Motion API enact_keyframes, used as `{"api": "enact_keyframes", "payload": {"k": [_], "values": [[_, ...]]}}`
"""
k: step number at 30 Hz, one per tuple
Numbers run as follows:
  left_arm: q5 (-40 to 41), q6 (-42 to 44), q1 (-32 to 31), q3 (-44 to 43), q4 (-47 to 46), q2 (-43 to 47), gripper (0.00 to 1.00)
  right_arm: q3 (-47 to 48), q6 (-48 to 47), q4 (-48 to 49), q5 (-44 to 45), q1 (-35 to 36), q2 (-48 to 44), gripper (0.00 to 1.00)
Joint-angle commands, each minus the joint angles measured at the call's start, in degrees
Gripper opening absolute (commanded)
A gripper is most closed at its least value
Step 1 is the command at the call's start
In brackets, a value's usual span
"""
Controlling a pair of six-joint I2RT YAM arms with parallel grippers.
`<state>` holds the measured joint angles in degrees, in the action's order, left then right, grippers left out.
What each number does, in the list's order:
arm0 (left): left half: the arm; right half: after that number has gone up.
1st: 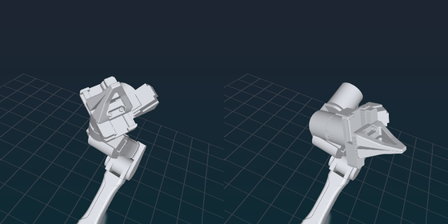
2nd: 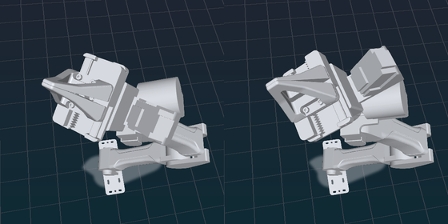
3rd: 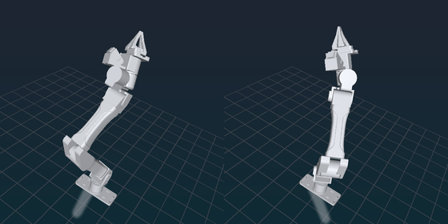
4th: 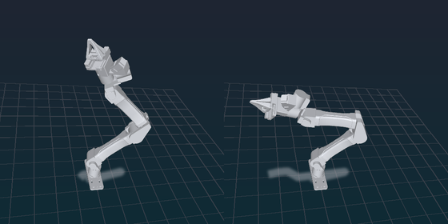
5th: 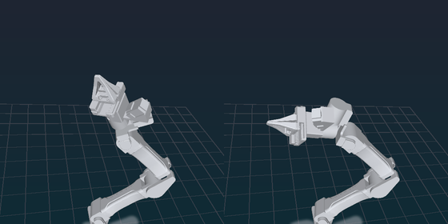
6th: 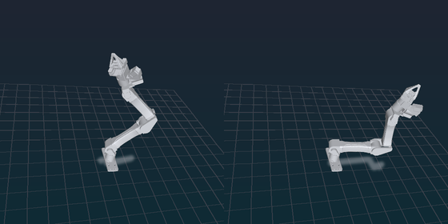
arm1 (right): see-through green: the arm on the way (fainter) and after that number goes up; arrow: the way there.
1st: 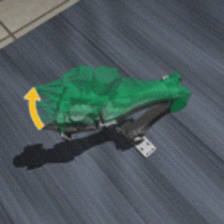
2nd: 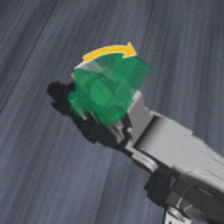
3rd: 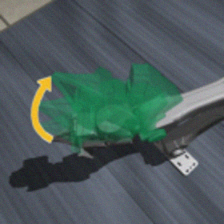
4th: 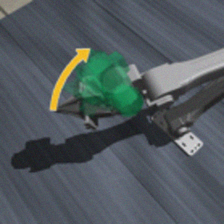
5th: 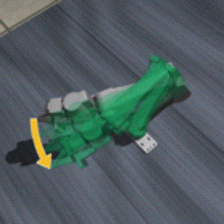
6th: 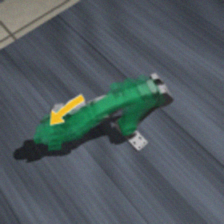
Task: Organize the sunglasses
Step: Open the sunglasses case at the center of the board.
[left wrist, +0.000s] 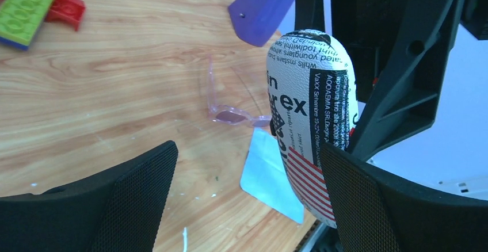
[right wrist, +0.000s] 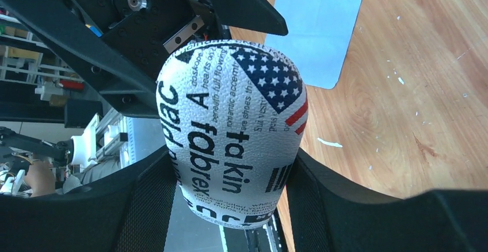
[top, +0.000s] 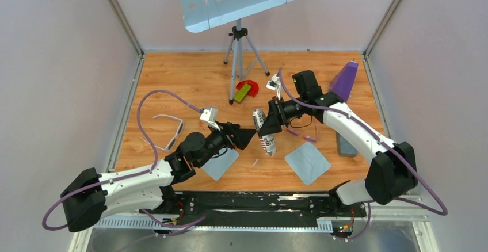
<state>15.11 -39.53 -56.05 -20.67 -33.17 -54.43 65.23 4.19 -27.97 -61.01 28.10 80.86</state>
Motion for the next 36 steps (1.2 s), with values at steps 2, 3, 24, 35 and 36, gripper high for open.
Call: {"api": "enact_keyframes", "payload": {"k": [2,3,24,35,36], "values": [[-6.3,-3.4,-0.3,-1.1,-13.6,-2.2,0.96,-5.0,6.1,9.9,-8.7,0.4,-2.8,0.09],[-7.0,-3.6,-0.3,-1.0,-14.5,-2.5,0.95,-5.6,6.8,10.3,-8.7,0.4,-3.2,0.09],[-18.1,-1.8,0.7,-2.0,-13.6,-2.8,1.00,-10.0,5.2,11.7,-13.0,0.2,-5.0,0.00],[-17.5,-10.8,1.7,-1.7,-26.5,-14.9,0.95,-10.5,3.6,11.3,-16.2,1.5,-7.3,0.00],[-18.2,-12.4,2.1,-1.5,-28.3,-16.0,0.92,-10.6,3.3,11.1,-16.1,1.7,-7.5,0.01]]}}
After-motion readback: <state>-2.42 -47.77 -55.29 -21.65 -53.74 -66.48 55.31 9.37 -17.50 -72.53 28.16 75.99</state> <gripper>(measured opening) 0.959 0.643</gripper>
